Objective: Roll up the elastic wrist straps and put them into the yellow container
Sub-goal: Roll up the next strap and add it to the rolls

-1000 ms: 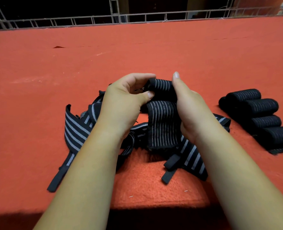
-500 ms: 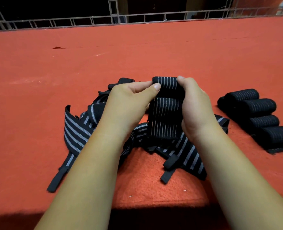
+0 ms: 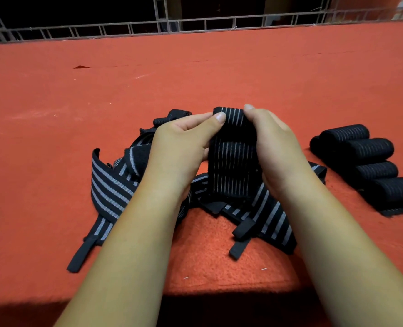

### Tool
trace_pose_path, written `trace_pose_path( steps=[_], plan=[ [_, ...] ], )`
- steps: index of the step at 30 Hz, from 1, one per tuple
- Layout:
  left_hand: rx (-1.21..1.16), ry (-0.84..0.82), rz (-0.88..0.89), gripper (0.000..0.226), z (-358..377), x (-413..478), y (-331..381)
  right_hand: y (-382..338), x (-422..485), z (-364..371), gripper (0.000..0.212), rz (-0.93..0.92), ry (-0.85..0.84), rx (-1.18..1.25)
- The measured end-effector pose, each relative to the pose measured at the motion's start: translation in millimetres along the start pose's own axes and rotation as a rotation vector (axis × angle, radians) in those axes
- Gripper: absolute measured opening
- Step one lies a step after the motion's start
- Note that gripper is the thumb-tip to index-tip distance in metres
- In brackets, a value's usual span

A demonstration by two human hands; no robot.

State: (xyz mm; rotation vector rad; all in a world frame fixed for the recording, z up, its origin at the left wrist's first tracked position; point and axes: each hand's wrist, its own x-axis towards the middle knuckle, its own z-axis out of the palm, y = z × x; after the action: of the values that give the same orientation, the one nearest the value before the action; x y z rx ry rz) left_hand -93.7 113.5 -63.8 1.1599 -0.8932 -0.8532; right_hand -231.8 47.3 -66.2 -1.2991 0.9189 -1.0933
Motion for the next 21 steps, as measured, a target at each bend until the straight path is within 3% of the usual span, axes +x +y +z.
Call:
trace_pose_path(
  steps=[7, 14, 21],
  plan=[
    [0.017, 0.000, -0.010, 0.022, -1.9, 2.5, 1.0, 0.4, 1.7, -1.6, 0.022, -0.015, -0.032, 0.019],
    [0.066, 0.008, -0.010, 0.019, -2.6, 1.6, 1.5, -1.5, -0.6, -1.0, 0.024, -0.026, 0.039, -0.059],
    [0.127, -0.032, 0.005, 0.015, -3.8, -1.7, 4.9, -4.8, -1.2, -4.8, 0.035, -0.042, -0.022, -0.098]
  ],
)
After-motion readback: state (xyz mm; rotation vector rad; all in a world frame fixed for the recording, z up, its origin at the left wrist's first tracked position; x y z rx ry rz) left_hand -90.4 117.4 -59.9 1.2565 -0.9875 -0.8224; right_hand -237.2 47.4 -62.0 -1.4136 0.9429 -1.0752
